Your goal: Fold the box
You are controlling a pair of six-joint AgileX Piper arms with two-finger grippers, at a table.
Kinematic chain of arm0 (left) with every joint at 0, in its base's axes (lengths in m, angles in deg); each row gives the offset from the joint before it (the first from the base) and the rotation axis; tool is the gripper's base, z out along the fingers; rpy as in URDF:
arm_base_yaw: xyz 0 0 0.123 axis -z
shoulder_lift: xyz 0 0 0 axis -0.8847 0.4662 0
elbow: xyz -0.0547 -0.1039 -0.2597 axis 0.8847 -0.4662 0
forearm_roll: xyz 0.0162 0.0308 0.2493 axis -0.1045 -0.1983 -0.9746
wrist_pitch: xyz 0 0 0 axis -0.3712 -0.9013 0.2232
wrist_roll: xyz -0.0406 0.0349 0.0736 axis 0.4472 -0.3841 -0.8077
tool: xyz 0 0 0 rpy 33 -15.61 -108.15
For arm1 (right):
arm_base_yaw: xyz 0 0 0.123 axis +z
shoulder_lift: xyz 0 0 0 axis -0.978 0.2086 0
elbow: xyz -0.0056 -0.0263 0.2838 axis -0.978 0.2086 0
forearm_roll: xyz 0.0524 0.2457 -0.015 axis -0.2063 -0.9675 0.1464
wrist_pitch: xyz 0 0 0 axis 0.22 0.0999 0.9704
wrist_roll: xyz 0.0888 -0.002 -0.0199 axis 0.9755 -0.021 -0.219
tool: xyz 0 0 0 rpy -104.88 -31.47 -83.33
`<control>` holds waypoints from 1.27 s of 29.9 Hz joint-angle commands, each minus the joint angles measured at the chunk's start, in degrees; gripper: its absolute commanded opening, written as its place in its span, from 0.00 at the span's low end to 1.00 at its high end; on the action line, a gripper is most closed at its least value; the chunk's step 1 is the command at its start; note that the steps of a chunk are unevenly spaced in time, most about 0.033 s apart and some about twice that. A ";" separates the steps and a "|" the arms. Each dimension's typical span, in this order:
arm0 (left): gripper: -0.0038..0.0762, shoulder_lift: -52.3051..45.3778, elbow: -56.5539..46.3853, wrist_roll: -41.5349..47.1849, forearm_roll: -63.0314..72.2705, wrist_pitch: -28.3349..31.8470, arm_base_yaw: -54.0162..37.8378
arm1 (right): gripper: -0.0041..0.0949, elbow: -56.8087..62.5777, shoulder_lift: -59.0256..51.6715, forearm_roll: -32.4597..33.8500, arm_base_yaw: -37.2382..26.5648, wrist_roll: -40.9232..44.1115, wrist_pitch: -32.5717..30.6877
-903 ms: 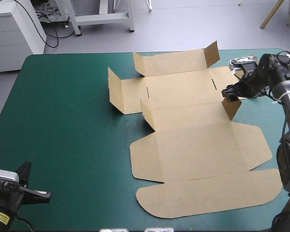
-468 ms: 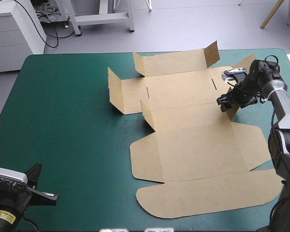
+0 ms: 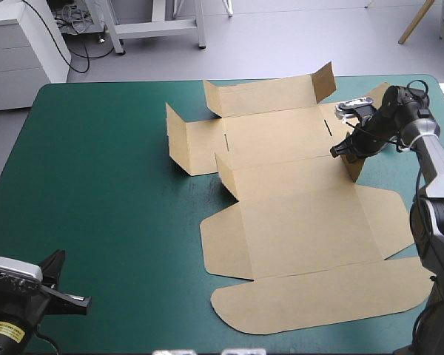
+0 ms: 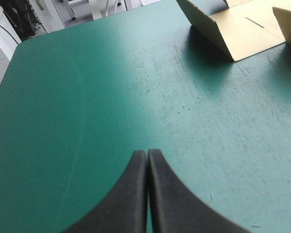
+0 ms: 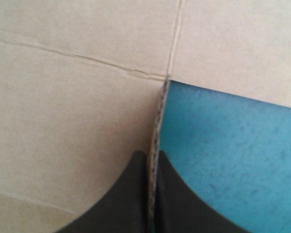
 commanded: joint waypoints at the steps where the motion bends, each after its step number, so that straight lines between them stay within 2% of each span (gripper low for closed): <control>1: 0.04 0.59 1.41 -0.10 0.21 3.16 -0.02 | 0.02 -4.51 -2.90 -0.41 1.72 -7.46 -0.57; 7: 0.04 0.59 1.41 -0.10 0.32 3.16 -0.02 | 0.02 -8.36 -2.80 -0.41 8.99 -21.13 -0.33; 11: 0.04 0.59 1.41 -0.10 0.22 3.16 -0.02 | 0.02 -9.88 -2.54 -0.41 14.64 -31.95 2.29; 18: 0.04 0.59 1.19 0.51 1.32 3.16 -0.02 | 0.02 -10.61 -1.64 1.14 21.81 -42.33 5.39; 28: 0.04 0.59 1.19 0.51 1.32 4.02 -0.02 | 0.02 -10.86 0.77 0.69 27.85 -51.51 9.33; 38: 0.04 0.59 1.19 0.40 0.12 5.49 -0.02 | 0.02 -10.86 2.33 0.59 34.04 -54.42 12.11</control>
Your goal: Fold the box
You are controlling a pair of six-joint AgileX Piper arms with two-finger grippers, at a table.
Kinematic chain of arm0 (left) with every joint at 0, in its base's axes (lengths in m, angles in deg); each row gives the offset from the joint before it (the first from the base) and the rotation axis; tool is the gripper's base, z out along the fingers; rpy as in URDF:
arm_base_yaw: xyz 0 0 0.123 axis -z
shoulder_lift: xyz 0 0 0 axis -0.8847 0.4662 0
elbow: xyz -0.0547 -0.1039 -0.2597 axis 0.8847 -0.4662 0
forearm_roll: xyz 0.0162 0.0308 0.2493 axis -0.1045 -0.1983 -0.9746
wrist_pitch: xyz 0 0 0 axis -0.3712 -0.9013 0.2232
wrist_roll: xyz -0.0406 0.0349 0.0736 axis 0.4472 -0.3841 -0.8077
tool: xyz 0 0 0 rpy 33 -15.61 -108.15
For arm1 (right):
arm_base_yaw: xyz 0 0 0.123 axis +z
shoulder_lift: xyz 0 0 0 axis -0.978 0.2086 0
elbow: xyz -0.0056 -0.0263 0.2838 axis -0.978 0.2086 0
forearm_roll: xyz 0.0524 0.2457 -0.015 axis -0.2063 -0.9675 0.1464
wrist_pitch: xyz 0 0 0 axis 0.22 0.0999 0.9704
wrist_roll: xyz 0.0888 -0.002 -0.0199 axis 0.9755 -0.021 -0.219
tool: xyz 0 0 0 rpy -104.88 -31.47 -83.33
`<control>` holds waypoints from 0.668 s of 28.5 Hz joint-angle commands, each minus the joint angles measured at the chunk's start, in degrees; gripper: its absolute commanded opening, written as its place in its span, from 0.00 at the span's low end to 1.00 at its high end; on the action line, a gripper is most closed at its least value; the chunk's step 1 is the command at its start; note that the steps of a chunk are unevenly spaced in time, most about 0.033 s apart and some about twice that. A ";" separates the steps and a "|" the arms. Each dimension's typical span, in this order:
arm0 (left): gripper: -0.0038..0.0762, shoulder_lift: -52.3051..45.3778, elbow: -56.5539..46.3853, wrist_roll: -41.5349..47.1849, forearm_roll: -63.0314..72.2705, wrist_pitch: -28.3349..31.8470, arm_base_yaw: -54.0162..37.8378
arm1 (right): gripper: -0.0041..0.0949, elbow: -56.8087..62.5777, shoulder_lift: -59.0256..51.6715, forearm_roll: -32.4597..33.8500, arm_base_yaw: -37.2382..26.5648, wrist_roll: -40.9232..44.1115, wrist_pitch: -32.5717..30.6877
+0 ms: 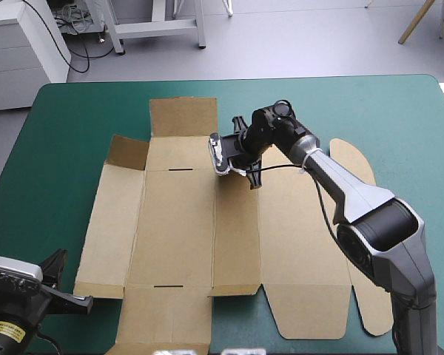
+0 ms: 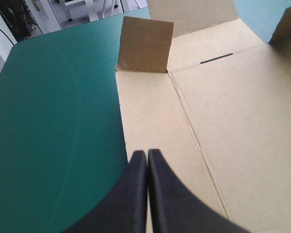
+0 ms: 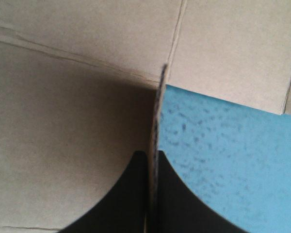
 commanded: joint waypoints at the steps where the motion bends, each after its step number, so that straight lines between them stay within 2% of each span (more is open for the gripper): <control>1: 0.04 0.59 1.37 0.38 -0.97 4.69 -0.02 | 0.02 -2.04 -2.81 -0.92 0.81 -1.48 3.33; 4: 0.04 0.59 1.37 0.38 -1.38 4.69 -0.02 | 0.06 -2.04 -2.43 -3.71 0.81 -0.67 4.30; 7: 0.04 0.59 1.37 0.38 -1.38 4.69 -0.02 | 0.21 -2.04 -2.43 -4.00 0.81 -0.78 4.16; 10: 0.04 0.59 1.37 0.38 -1.38 4.69 -0.02 | 0.53 -2.13 -2.43 -4.09 0.81 -0.08 4.27; 13: 0.04 0.59 1.37 0.38 -1.38 4.81 -0.02 | 0.85 -2.84 -2.61 -4.24 0.81 4.54 4.58; 14: 0.04 0.59 1.37 0.38 -1.38 4.95 -0.02 | 0.91 -3.45 -2.61 -4.24 0.81 6.49 4.09; 16: 0.04 0.59 1.37 0.38 -1.38 4.95 -0.02 | 0.97 -5.57 -2.89 -4.01 0.81 11.22 1.92; 19: 0.04 0.59 1.37 -0.20 -1.38 4.95 -0.02 | 0.93 -9.89 -4.49 -3.31 0.95 19.93 -2.85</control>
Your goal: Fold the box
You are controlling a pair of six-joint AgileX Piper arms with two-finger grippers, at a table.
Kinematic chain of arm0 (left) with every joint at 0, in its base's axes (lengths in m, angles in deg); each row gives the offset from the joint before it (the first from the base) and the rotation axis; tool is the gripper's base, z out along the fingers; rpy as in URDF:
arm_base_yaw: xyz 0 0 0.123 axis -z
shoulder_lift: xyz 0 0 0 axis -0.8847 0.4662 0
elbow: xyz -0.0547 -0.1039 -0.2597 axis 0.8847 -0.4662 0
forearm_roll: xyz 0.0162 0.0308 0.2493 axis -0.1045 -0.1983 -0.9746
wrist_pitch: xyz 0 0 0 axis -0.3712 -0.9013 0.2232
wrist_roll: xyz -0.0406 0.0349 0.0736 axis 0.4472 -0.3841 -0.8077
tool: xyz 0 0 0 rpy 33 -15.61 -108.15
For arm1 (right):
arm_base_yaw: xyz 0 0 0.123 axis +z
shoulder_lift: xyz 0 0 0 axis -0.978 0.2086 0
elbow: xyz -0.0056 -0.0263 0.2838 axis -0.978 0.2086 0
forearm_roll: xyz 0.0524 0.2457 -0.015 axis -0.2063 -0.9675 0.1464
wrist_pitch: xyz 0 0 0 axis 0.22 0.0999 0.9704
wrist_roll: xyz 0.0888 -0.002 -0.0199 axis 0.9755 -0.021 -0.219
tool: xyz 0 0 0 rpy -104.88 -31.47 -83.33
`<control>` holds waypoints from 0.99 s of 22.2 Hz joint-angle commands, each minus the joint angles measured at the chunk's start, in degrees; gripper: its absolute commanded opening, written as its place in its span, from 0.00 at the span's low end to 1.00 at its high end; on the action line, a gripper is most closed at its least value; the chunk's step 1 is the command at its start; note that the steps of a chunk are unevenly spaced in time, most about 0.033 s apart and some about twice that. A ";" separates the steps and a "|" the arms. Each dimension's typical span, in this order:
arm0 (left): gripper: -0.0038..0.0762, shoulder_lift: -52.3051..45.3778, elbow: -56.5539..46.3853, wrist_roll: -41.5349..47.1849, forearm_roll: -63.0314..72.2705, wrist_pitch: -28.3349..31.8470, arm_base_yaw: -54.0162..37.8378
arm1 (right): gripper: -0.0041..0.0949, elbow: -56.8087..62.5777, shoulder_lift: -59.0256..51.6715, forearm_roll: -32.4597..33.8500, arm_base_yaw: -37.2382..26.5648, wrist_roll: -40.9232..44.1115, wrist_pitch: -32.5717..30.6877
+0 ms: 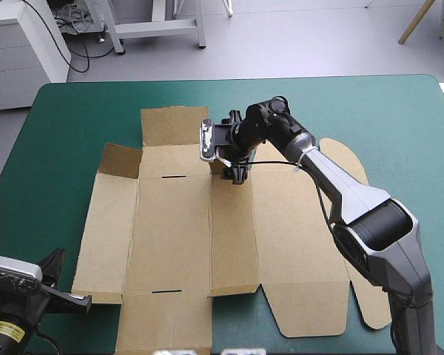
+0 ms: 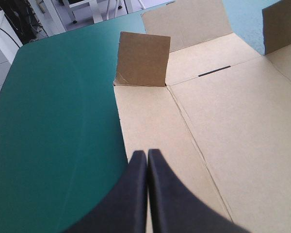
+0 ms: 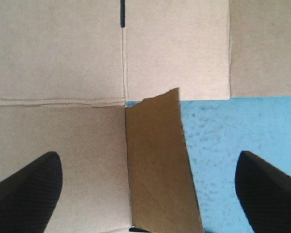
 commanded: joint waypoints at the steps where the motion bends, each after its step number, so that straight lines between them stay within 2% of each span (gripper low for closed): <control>1: 0.04 0.59 1.37 -0.14 -0.23 4.77 -0.02 | 0.85 -6.73 -6.55 -0.22 0.01 11.90 -3.90; 2: 0.04 0.59 1.37 -0.14 -0.23 4.77 -0.02 | 0.79 -7.48 -7.10 -0.22 0.01 14.62 -4.99; 3: 0.04 0.59 1.37 -0.24 -0.23 4.77 -0.02 | 0.59 -8.83 -8.36 -0.22 0.01 19.85 -6.53; 4: 0.04 0.59 1.37 -0.24 -0.23 4.77 -0.02 | 0.45 -9.16 -8.97 -0.22 0.01 20.37 -6.76; 5: 0.06 0.59 1.37 -0.24 -0.23 4.66 -0.02 | 0.12 -9.69 -9.87 -0.22 0.01 20.26 -6.64; 6: 0.12 0.59 1.37 -0.24 -0.23 4.66 -0.02 | 0.04 -9.67 -10.33 -0.22 0.01 21.32 -6.50; 7: 0.20 0.59 1.37 -0.24 -0.37 4.66 -0.02 | 0.04 -9.67 -10.48 -0.22 0.01 23.93 -6.14; 9: 0.51 0.59 1.37 -0.24 -1.64 4.66 -0.02 | 0.04 -9.67 -10.72 0.60 0.01 31.85 -4.46; 10: 0.71 0.59 1.37 0.10 -2.37 4.66 -0.02 | 0.04 -9.67 -10.84 2.23 0.01 36.54 -3.87; 12: 0.94 0.59 1.37 1.28 -2.97 4.12 -0.02 | 0.04 -9.42 -12.05 9.49 0.01 42.89 -2.98; 14: 0.96 1.12 1.37 1.16 -3.25 3.42 -0.02 | 0.04 -6.80 -15.11 16.36 -0.71 51.34 -3.35; 18: 0.95 4.50 3.71 1.27 -7.87 3.77 -0.02 | 0.04 3.40 -23.19 16.87 -2.73 55.59 -0.96; 22: 0.93 10.54 8.88 1.75 -9.60 3.67 -0.02 | 0.04 19.13 -35.20 17.79 -3.94 60.45 6.34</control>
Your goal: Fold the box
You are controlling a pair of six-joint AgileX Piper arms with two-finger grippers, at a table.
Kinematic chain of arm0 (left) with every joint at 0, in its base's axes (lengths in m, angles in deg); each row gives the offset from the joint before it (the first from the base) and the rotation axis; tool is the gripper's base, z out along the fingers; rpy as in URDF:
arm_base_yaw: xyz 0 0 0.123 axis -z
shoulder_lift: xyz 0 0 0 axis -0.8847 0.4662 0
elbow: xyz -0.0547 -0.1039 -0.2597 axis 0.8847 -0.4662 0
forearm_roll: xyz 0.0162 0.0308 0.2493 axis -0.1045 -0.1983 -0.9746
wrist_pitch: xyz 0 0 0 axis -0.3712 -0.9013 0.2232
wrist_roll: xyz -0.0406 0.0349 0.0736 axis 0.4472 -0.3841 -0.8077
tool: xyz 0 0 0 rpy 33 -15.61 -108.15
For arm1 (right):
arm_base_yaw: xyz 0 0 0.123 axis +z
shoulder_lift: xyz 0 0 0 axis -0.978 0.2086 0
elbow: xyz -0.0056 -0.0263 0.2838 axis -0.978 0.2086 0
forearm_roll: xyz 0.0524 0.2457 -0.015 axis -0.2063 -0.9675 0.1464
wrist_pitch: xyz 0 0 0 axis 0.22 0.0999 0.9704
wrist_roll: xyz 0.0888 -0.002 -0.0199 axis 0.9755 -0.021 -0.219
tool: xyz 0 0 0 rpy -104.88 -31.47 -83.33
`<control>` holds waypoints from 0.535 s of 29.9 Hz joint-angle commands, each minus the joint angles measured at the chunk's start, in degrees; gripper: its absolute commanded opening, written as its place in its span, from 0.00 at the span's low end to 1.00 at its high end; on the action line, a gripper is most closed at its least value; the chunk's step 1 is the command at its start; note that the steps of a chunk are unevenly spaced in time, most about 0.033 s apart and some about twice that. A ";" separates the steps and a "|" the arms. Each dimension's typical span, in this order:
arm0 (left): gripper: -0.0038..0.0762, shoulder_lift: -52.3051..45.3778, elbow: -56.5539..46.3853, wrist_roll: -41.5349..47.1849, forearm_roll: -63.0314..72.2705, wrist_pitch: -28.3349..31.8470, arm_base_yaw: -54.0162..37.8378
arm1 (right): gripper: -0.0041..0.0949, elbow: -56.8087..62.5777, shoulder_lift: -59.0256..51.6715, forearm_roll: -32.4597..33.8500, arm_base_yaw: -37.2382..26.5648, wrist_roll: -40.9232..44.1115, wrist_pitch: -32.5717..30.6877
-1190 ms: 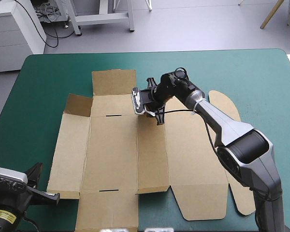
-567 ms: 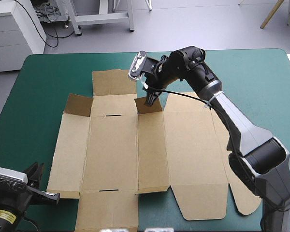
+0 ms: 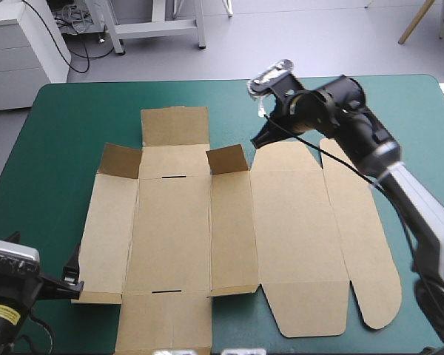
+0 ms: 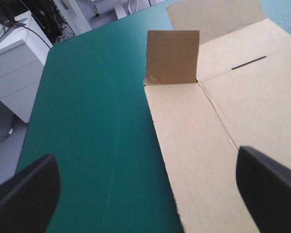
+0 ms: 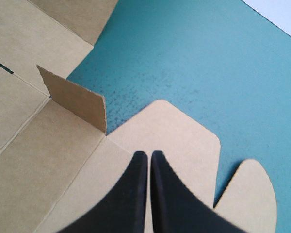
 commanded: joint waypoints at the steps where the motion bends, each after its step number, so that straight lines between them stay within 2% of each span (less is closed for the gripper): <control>1: 0.93 6.19 5.93 0.98 -1.74 4.25 -0.02 | 0.04 10.79 -12.54 1.83 -0.72 4.41 8.81; 7: 0.92 15.28 12.63 0.98 -2.01 5.45 -0.02 | 0.04 32.81 -29.67 4.10 -0.72 10.60 19.82; 14: 0.92 23.42 17.76 1.55 -4.66 8.14 -0.02 | 0.04 44.99 -46.53 4.10 -0.72 13.64 20.90; 16: 0.91 25.38 18.93 2.07 -4.66 7.10 -0.02 | 0.04 46.95 -49.72 4.10 -0.72 13.64 20.78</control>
